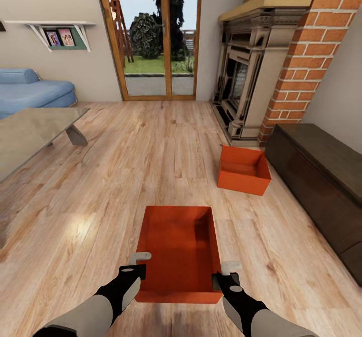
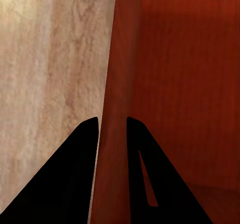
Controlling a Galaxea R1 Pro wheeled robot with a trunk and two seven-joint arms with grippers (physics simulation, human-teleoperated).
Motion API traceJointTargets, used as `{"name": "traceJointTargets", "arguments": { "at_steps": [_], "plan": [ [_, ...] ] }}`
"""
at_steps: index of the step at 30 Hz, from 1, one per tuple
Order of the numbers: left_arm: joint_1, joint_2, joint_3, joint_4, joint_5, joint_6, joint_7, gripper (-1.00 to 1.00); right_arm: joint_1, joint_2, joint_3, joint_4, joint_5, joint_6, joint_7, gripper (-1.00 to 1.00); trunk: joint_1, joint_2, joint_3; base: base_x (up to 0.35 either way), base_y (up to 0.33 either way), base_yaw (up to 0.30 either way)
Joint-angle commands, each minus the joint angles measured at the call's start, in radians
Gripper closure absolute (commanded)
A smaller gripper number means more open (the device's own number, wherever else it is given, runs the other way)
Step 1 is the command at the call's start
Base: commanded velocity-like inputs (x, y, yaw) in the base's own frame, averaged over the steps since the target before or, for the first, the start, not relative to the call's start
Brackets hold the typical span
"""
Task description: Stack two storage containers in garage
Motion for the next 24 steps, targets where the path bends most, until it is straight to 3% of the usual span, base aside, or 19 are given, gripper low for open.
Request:
{"name": "traceJointTargets", "arguments": {
  "at_steps": [1,24],
  "plan": [
    [0.0,0.001,-0.014,-0.002,0.001,0.008,0.013,1.0,-0.001,-0.001,-0.003,0.001,-0.002,-0.004,-0.009,1.0,-0.004,0.007,0.002,0.0,0.0,0.0],
    [0.0,0.003,-0.014,-0.002,0.001,0.007,0.013,1.0,-0.001,-0.001,-0.004,0.001,-0.003,-0.006,-0.01,1.0,-0.092,0.168,0.075,0.0,0.0,0.0]
  ]
}}
